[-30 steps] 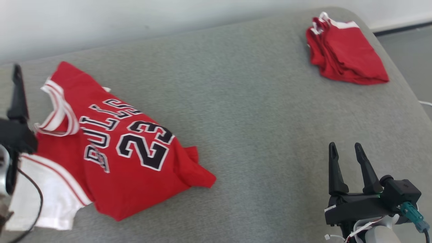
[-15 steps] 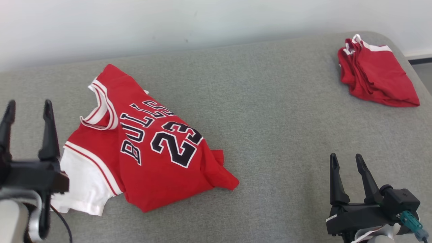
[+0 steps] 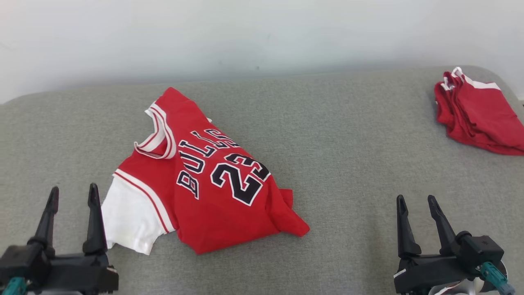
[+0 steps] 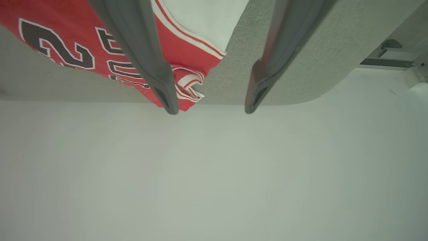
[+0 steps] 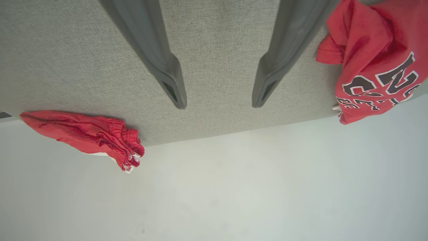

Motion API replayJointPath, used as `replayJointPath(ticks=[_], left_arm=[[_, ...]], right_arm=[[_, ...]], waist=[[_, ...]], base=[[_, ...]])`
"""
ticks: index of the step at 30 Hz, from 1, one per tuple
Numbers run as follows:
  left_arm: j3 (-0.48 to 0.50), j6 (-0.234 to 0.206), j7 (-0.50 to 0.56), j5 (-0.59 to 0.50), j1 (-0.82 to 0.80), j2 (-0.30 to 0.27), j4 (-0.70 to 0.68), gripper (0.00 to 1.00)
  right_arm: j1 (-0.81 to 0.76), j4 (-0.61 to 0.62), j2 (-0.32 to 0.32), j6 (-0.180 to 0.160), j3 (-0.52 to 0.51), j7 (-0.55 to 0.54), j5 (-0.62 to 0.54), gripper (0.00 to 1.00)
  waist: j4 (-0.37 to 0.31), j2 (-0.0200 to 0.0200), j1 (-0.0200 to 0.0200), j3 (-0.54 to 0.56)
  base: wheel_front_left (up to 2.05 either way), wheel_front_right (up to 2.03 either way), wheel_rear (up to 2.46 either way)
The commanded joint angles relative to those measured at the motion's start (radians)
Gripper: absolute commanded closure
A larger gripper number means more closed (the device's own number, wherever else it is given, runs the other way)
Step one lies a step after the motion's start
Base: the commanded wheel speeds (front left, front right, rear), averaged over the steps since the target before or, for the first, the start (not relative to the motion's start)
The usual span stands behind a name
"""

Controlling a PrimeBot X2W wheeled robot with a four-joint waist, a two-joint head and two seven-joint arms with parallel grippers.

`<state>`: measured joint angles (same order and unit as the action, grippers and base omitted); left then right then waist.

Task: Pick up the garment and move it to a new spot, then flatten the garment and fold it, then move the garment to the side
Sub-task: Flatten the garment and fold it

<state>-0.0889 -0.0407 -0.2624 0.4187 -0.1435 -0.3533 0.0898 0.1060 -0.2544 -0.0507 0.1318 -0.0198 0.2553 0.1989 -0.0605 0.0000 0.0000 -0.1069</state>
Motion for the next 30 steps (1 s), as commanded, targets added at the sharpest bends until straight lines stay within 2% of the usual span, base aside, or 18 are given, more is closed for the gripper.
replayJointPath(ticks=[1,5,8,11,16,22,24,26,30], left_arm=[[0.024,0.01,-0.003,-0.02,0.032,0.032,-0.003,0.0],[0.064,0.024,-0.003,-0.052,0.085,0.093,-0.014,0.0],[0.07,0.042,-0.003,-0.086,0.103,0.11,0.015,0.0],[0.066,0.069,-0.003,-0.124,0.06,0.088,0.065,0.0],[0.072,0.096,0.007,-0.12,-0.013,0.054,0.121,0.0],[0.07,0.135,0.086,-0.095,-0.138,-0.024,0.2,0.0],[0.069,0.146,0.118,-0.064,-0.175,-0.032,0.232,0.0],[0.066,0.153,0.15,-0.057,-0.205,-0.066,0.263,0.0],[0.046,0.163,0.224,-0.012,-0.245,-0.098,0.32,0.0]], right_arm=[[-0.012,0.004,-0.002,-0.003,0.002,-0.003,-0.006,0.0],[-0.027,0.012,-0.001,-0.003,-0.004,-0.007,-0.007,0.0],[-0.03,0.017,-0.001,-0.003,-0.003,-0.014,-0.007,0.0],[-0.018,0.026,-0.002,-0.003,0.002,-0.018,-0.006,0.0],[-0.011,0.033,-0.002,-0.003,0.005,-0.022,-0.007,0.0],[0.007,0.021,-0.001,-0.003,0.015,-0.012,0.009,0.0],[0.013,0.015,-0.001,-0.003,0.016,-0.007,0.017,0.0],[0.021,0.007,-0.001,-0.003,0.021,-0.005,0.019,0.0],[0.031,-0.007,0.0,-0.003,0.023,0.002,0.027,0.0]], waist=[[0.02,0.0,0.0,0.015],[0.036,0.0,0.0,0.02],[0.043,0.0,0.0,0.017],[0.042,0.0,0.0,0.004],[0.026,0.0,0.0,-0.015],[-0.016,0.0,0.0,-0.051],[-0.032,0.0,0.0,-0.059],[-0.049,0.0,0.0,-0.068],[-0.078,0.0,0.0,-0.085]], base=[[0.0,0.0,0.0],[0.0,0.0,0.0],[0.0,0.0,0.0],[0.0,0.0,0.0],[0.0,0.0,0.0],[0.0,0.0,0.0],[0.0,0.0,0.0],[0.0,0.0,0.0],[0.0,0.0,0.0]])
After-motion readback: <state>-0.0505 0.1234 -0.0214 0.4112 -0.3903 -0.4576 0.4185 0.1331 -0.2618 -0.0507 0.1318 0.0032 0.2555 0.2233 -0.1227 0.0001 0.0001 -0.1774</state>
